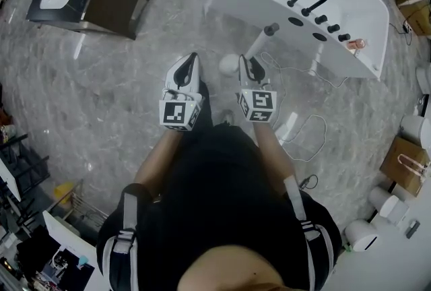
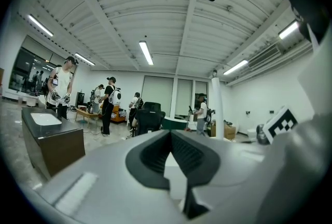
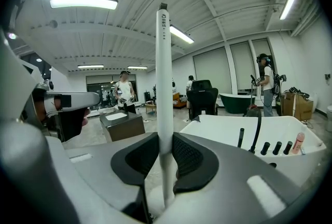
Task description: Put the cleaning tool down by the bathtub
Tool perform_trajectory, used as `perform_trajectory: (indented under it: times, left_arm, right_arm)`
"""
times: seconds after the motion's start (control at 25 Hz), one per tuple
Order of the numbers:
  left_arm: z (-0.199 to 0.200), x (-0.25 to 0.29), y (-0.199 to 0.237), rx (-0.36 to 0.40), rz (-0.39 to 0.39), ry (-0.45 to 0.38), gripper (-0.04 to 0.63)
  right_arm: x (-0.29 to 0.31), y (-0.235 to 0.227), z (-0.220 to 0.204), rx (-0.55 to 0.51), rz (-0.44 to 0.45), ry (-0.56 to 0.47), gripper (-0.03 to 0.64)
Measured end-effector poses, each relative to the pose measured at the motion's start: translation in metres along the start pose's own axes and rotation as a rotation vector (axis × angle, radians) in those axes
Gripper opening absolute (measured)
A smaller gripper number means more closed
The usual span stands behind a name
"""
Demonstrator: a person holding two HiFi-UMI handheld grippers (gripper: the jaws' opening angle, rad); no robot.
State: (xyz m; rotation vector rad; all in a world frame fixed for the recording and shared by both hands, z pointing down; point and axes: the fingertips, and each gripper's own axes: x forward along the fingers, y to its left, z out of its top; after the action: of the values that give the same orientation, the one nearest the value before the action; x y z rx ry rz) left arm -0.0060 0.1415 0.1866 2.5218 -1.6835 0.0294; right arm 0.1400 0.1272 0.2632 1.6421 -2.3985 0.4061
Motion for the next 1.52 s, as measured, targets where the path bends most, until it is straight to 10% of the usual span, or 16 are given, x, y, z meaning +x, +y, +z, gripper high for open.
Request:
perform_trajectory:
  times: [1.52]
  left_arm:
    - [-0.1,0.104,0.115,-0.063,0.018,0.114,0.009]
  right_arm:
    - [0.176,0.009,-0.069,0.053,-0.034,0.135,0.084]
